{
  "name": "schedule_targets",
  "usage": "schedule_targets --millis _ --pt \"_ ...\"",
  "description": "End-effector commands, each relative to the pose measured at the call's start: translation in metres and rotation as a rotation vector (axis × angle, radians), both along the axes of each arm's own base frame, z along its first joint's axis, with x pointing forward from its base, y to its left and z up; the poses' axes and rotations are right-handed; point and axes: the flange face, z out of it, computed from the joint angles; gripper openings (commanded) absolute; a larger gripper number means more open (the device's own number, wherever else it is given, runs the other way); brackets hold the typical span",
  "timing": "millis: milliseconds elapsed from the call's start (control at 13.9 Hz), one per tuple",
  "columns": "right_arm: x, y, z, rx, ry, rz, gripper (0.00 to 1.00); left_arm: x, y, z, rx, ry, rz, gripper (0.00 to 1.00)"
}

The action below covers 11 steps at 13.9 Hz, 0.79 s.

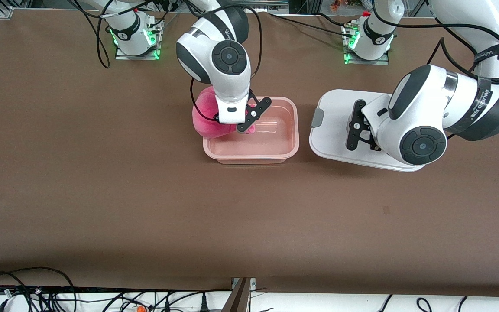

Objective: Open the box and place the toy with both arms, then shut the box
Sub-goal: 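Carry the pink toy into the box and release it with the right gripper, then carry the lid over the box with the left gripper while the right gripper withdraws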

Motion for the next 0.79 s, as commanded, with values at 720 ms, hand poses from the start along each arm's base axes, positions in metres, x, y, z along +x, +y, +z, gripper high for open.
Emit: schedule_targets --millis 720 --pt "0.083 -0.166 0.105 -0.147 0.054 -0.453 1.00 -0.026 -0.066 0.005 -0.094 0.037 -0.045 0.00"
